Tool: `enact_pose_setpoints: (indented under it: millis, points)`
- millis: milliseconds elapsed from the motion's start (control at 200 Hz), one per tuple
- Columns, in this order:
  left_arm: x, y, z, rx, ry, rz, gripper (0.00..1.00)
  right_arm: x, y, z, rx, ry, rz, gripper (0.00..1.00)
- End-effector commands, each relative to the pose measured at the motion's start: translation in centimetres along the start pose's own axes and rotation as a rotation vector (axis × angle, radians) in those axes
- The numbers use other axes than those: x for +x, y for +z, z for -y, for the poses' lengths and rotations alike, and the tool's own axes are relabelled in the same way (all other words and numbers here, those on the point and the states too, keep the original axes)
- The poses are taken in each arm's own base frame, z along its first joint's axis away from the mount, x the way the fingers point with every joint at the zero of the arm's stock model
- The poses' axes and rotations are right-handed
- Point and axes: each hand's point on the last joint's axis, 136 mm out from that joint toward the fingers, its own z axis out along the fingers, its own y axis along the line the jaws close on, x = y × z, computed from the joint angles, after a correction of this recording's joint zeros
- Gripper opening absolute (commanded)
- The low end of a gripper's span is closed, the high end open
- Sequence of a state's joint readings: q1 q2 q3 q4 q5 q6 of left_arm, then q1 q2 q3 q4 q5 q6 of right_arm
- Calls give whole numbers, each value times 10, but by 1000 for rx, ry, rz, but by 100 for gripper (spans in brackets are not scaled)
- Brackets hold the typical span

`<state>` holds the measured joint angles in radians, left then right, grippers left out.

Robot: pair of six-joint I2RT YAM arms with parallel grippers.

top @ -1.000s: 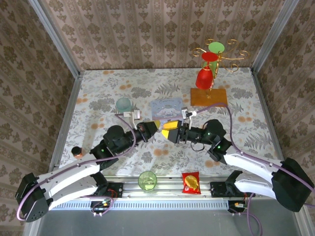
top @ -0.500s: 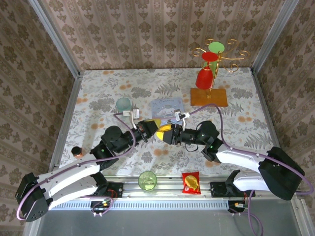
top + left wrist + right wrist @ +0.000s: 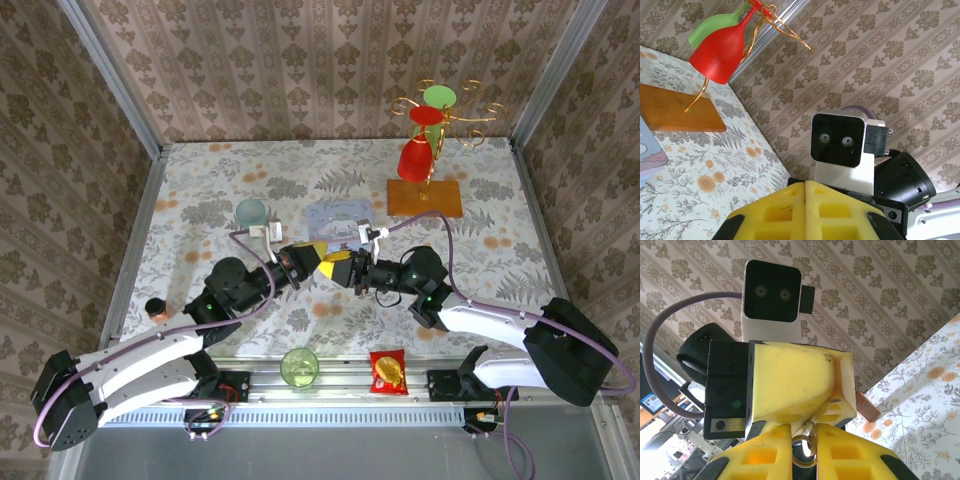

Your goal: Unlock a padlock with a key

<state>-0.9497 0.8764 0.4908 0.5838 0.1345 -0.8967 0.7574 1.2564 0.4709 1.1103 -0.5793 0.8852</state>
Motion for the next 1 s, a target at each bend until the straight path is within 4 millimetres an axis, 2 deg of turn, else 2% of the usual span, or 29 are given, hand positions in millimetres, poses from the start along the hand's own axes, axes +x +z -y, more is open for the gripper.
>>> enact_pose_setpoints:
  millis: [0,140,385,430,490,525,580,610,625,700,800,880,955,995]
  points:
    - [2,0,-1,10,-15,14,0,-9,0,-8,-30,-32,47,9]
    - [4,-2,-4,1,-25,16,0,-8,-3,-4,-11,-29,60,1]
    - [3,-5,-12,-33,-27,28,1,-3,-9,6,35,-19,62,0]
    - [3,-5,-14,-38,-22,30,15,-1,-10,8,47,-19,56,0]
    - [2,-6,-13,-39,-10,31,46,2,-13,13,75,-18,46,0]
    - [1,-6,-15,-50,-4,30,59,4,-16,16,96,-16,39,0]
    - [-3,-9,-17,-72,11,37,81,10,-23,27,154,0,18,0]
    - [-5,-12,-20,-93,20,43,96,15,-28,36,204,13,3,0]
    - [-6,-13,-22,-108,25,45,100,18,-32,42,233,21,-7,0]
    - [-8,-19,-36,-201,49,45,100,34,-52,65,367,56,-54,0]
    - [9,-20,-70,-365,59,-48,100,47,-84,86,479,91,-55,0]
    - [31,-9,-88,-417,40,-160,100,56,-114,106,595,136,-51,0]
    - [53,7,-101,-422,5,-243,100,59,-135,115,682,143,-45,0]
    - [63,15,-107,-421,-2,-273,94,60,-146,120,723,151,-31,0]
